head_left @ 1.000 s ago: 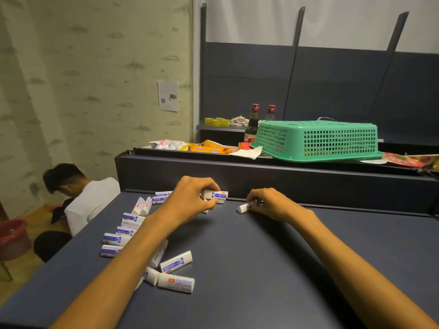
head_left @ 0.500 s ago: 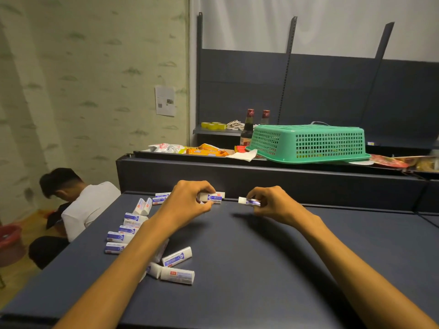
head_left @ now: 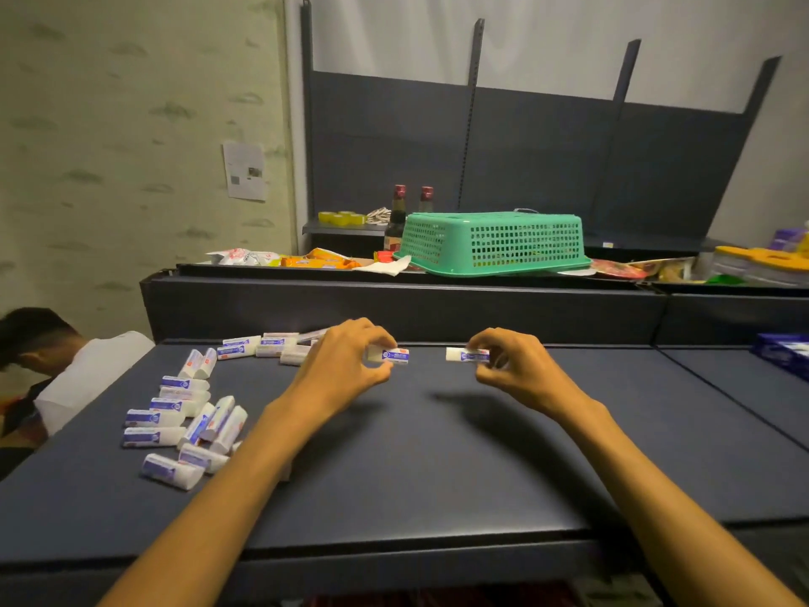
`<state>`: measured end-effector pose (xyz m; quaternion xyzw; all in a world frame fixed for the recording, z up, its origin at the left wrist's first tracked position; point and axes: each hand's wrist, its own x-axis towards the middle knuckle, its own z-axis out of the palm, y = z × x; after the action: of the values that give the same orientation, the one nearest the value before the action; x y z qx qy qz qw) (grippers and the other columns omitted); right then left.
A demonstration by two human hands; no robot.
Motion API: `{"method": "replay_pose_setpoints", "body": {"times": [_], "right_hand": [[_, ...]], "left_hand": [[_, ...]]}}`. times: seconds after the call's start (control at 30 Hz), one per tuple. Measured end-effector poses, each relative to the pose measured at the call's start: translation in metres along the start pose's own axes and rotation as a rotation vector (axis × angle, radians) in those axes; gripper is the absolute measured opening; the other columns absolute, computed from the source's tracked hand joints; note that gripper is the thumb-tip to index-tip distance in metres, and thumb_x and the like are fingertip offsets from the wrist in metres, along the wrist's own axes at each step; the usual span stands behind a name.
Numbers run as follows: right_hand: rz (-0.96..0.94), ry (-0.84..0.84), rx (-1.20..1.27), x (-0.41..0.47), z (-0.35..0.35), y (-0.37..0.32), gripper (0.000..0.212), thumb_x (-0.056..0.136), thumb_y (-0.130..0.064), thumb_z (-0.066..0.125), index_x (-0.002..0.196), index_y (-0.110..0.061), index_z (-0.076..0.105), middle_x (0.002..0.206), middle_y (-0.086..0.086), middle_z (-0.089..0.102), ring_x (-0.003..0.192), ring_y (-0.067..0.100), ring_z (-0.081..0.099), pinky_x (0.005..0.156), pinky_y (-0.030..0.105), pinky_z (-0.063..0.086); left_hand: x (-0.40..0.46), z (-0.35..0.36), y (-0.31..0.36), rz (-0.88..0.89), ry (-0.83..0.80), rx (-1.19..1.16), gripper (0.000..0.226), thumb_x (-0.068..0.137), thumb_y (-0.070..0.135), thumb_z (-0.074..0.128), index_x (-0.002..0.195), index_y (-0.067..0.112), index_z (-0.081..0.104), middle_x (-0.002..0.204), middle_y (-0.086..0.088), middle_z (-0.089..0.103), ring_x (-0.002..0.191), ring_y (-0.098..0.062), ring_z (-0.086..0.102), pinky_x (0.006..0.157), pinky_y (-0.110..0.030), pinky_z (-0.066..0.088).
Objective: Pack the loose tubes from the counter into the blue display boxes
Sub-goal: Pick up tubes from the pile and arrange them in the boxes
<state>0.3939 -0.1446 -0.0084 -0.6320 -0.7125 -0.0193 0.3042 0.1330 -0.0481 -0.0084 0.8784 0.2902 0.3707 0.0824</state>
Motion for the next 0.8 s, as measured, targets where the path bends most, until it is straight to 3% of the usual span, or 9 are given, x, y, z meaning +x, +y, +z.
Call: {"method": "replay_pose_setpoints", "body": {"times": [0.3,0.67,0.8], "right_hand": [[0.005,0.140,-0.049,-0.114,-0.094,0.060,0.028,0.079,-0.010,0.076,0.103,-0.020,0.067,0.094,-0.003,0.064,0.081,0.014,0.060,0.073,0.034,0.055],[0.139,0.215,-0.120,-0.278,-0.224,0.156,0.026,0.078,-0.009,0.077,0.102,-0.014,0.069,0.097,0.001,0.064,0.082,0.015,0.063,0.074,0.035,0.056],[0.202,0.242,-0.155,-0.319,-0.262,0.188,0.027,0.079,-0.010,0.075,0.104,-0.016,0.067,0.101,0.000,0.064,0.086,0.012,0.062,0.078,0.029,0.056]], "left_hand": [[0.012,0.070,0.129,0.109,-0.026,-0.004,0.021,0.075,0.022,0.075,0.096,0.022,0.072,0.093,0.005,0.067,0.082,-0.016,0.059,0.073,-0.038,0.054],[0.022,0.174,0.325,0.217,-0.083,-0.054,0.020,0.076,0.027,0.075,0.095,0.029,0.070,0.092,0.008,0.068,0.083,-0.018,0.061,0.070,-0.040,0.054],[0.038,0.212,0.381,0.270,-0.099,-0.076,0.020,0.077,0.030,0.074,0.096,0.030,0.068,0.092,0.009,0.067,0.083,-0.016,0.061,0.069,-0.040,0.055]]}}
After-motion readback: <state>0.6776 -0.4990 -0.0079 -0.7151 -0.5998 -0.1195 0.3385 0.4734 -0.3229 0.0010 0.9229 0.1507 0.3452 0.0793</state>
